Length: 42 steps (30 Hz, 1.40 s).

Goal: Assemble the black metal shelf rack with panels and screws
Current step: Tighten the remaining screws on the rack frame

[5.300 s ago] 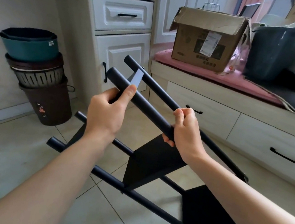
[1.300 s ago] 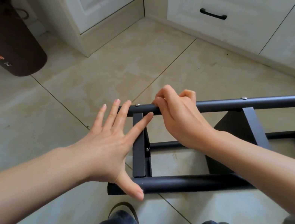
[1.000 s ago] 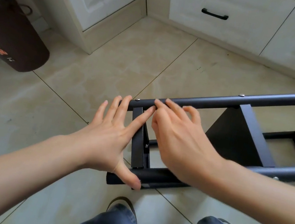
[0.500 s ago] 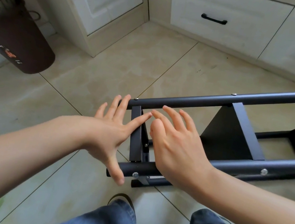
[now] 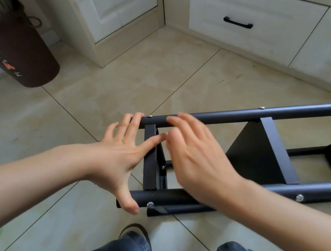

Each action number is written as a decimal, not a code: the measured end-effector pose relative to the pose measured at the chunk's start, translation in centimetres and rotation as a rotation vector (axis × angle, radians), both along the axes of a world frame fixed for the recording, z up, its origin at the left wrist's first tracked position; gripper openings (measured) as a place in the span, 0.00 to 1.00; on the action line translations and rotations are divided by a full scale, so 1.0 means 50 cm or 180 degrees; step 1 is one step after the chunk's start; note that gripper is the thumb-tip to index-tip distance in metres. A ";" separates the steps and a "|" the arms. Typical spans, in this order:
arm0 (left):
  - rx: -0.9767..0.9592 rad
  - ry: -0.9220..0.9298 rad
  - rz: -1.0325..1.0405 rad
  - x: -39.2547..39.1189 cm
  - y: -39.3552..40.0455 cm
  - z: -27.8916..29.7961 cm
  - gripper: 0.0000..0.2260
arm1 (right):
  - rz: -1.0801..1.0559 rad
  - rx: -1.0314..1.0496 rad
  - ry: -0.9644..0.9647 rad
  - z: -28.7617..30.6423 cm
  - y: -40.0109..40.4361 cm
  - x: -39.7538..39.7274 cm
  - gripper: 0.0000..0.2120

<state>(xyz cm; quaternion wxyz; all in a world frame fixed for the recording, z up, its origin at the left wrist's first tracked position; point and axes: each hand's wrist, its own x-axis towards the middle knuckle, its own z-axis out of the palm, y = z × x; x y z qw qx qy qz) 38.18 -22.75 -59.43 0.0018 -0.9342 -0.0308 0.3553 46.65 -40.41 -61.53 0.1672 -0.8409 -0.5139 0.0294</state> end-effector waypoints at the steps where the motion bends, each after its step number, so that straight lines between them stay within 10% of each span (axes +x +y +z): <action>1: -0.0059 -0.0060 0.0022 -0.001 0.002 0.000 0.64 | -0.0029 0.0011 -0.0050 0.004 0.009 0.020 0.10; 10: 0.0410 -0.0254 -0.0281 -0.005 0.013 -0.009 0.66 | -0.0377 0.0269 0.0165 -0.034 0.049 0.070 0.09; 29: -0.0652 -0.0677 0.0272 -0.018 0.011 -0.015 0.59 | -0.0285 0.1099 0.0889 -0.005 0.015 0.068 0.08; 42: -0.0555 -0.0645 0.0273 -0.012 0.005 -0.012 0.48 | 0.0412 0.0238 0.1269 0.009 -0.072 -0.020 0.13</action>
